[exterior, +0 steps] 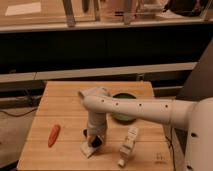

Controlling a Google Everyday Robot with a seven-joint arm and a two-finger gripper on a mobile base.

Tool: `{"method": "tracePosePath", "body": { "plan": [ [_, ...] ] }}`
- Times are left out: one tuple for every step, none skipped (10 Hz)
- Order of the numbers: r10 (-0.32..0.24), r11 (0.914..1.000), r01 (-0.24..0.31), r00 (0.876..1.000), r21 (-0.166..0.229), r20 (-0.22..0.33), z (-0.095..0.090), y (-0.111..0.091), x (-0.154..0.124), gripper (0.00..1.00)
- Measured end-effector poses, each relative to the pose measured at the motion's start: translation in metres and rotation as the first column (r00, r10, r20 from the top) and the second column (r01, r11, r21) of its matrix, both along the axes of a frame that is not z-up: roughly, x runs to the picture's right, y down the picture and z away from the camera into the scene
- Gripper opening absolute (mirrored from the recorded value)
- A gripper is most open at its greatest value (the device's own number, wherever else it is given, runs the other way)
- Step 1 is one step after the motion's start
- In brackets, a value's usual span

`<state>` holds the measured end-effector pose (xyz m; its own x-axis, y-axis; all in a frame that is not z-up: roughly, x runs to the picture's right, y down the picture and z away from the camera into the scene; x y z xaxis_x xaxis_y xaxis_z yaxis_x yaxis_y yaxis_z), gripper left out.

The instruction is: Place the eraser on the white sponge

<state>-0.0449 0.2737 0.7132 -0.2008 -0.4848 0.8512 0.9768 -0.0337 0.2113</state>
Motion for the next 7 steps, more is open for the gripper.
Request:
{"method": "tracePosePath", "body": {
  "plan": [
    [0.004, 1.0, -0.004, 1.0, -0.004, 0.0, 0.0, 0.001, 0.002, 0.0],
    [0.009, 0.9999, -0.009, 1.0, -0.006, 0.001, -0.001, 0.002, 0.003, 0.0],
    [0.014, 0.9999, -0.014, 1.0, -0.009, 0.003, -0.002, 0.004, 0.005, 0.0],
    [0.018, 0.9998, -0.018, 1.0, -0.011, 0.006, -0.002, 0.005, 0.005, 0.0],
    [0.022, 0.9997, -0.022, 1.0, -0.012, 0.012, -0.003, 0.008, 0.004, 0.0],
    [0.022, 0.9996, -0.022, 1.0, -0.015, 0.019, -0.004, 0.012, 0.001, 0.0],
    [0.025, 0.9996, -0.024, 0.999, -0.015, 0.025, -0.004, 0.014, -0.002, 0.0]
  ]
}}
